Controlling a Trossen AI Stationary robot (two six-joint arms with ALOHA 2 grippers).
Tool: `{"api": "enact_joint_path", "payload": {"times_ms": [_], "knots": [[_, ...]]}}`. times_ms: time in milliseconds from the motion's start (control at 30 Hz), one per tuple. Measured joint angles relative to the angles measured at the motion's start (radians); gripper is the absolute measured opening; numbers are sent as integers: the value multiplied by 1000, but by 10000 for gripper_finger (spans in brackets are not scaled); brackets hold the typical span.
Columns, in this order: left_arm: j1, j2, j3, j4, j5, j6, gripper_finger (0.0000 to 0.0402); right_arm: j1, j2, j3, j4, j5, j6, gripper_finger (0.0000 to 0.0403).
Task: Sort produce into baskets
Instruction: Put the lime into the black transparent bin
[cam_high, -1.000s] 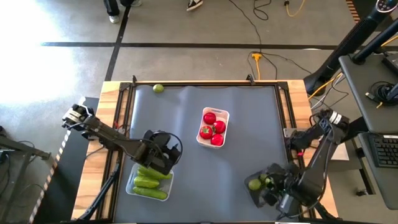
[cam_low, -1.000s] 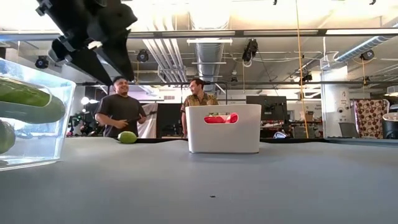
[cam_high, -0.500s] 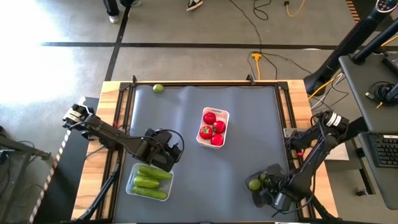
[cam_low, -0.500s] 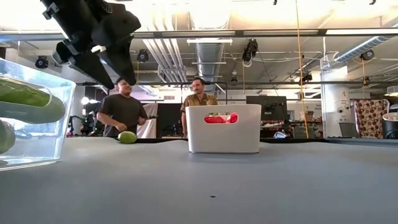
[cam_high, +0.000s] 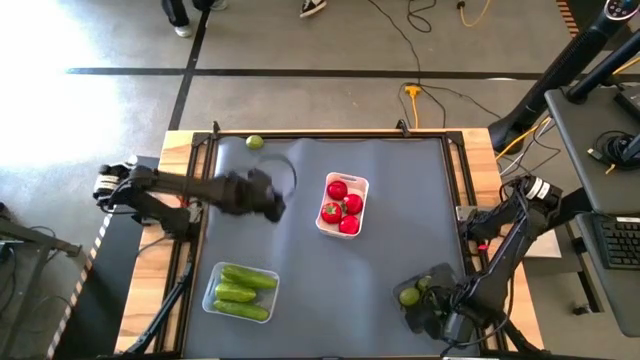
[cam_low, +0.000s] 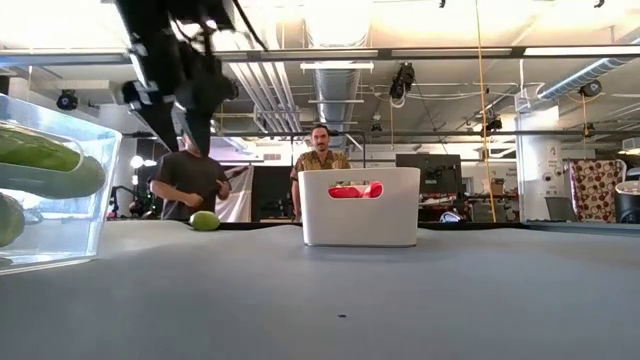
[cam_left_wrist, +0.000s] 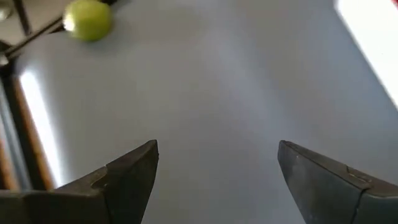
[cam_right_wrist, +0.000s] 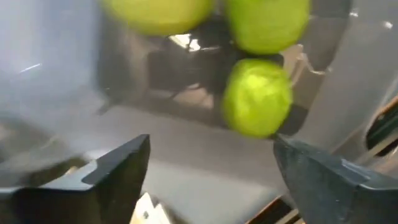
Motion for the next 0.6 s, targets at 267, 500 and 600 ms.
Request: {"api": "enact_joint_path", "payload": {"times_ms": [267, 500, 600], "knots": [[419, -33, -1, 33, 46, 50, 313, 0, 0, 170, -94, 66, -36, 365], [633, 15, 3, 188, 94, 174, 313, -6, 0, 286, -125, 255, -26, 365], [720, 51, 14, 209, 121, 177, 313, -25, -1, 334, -132, 319, -79, 366]]}}
